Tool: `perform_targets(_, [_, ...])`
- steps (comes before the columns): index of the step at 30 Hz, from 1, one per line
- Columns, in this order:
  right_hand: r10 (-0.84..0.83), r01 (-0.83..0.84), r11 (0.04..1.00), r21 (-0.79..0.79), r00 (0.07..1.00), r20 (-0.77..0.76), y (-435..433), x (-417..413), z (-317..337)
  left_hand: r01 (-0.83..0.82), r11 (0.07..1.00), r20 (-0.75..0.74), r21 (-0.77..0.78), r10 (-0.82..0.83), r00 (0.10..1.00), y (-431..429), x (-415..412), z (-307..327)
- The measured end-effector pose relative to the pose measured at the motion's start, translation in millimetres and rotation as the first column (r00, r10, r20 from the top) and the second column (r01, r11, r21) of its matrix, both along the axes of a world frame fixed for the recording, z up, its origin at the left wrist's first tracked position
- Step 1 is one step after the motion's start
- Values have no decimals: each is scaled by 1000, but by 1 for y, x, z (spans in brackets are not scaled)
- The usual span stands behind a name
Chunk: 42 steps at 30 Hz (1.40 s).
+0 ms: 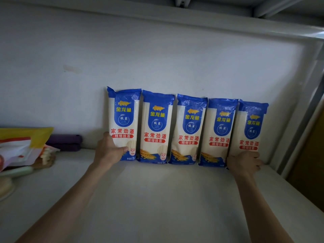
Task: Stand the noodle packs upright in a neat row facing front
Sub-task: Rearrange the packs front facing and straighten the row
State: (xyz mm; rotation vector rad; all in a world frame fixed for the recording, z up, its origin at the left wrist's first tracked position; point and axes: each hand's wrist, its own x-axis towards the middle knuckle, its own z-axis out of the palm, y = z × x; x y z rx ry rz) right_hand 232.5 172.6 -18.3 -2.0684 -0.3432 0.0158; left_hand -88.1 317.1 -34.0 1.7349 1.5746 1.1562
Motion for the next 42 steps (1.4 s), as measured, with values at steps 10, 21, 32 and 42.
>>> perform_targets(10, [-46,35,990,134,996,82,0,6,-21,-14,1000,-15,18,15,1000,0,2,-1])
perform_targets(21, [-176,135,948,288,977,119,6,-25,8,-40,999,46,-25,41,998,-5,2,16])
perform_targets(32, [499,-496,865,-77,832,241,46,-125,3,200,951,-202,238,-153,967,-43,59,11])
perform_targets(42, [500,-464,858,-219,853,151,43,-119,-21,454,890,-340,32,-418,843,-43,65,-17])
